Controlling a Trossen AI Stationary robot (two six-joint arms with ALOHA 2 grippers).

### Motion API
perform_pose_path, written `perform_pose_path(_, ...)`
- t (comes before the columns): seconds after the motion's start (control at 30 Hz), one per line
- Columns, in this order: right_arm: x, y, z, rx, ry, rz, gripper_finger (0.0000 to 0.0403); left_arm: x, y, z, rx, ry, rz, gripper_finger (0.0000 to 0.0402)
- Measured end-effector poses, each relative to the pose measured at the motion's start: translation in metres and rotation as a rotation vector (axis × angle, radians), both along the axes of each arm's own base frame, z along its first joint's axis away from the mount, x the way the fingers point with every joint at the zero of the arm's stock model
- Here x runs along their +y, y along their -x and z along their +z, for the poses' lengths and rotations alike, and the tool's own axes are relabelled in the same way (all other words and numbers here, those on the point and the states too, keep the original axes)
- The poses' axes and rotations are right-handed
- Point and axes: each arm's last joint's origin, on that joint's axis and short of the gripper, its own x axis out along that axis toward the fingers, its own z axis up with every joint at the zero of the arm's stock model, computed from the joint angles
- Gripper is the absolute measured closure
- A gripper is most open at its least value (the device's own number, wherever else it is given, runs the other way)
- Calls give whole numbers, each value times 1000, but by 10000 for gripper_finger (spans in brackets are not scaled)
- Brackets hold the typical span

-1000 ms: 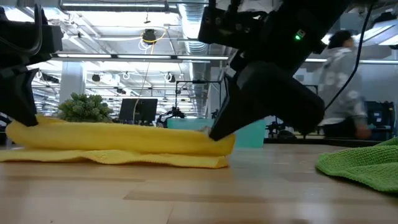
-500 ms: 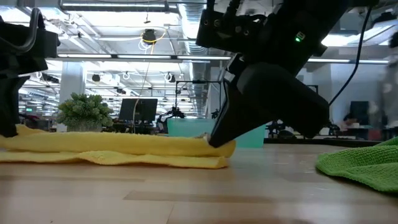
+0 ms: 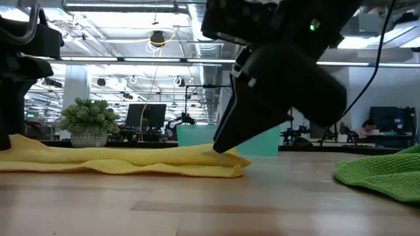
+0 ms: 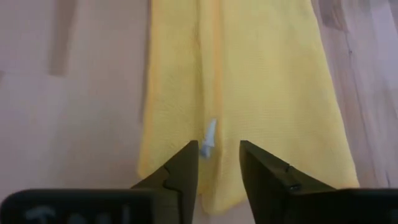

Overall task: Roll microfiber towels into tight, uniform cylinder then place into a basket
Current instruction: Fold the yellow microfiber cloth

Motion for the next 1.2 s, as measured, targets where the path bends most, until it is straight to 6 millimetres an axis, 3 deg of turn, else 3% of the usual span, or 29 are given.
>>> perform_pose_path(0.4, -3, -1, -2, 24, -2, -2, 242, 0, 0, 0, 4, -2, -8, 290)
perform_pose_path(0.93, -24, -10, -4, 87, -114, -32, 293, 0, 0, 0, 4, -2, -5, 290)
perform_pose_path(1.2, -25, -10, -5, 119, -166, -15, 296, 0, 0, 0, 3, -1, -3, 290)
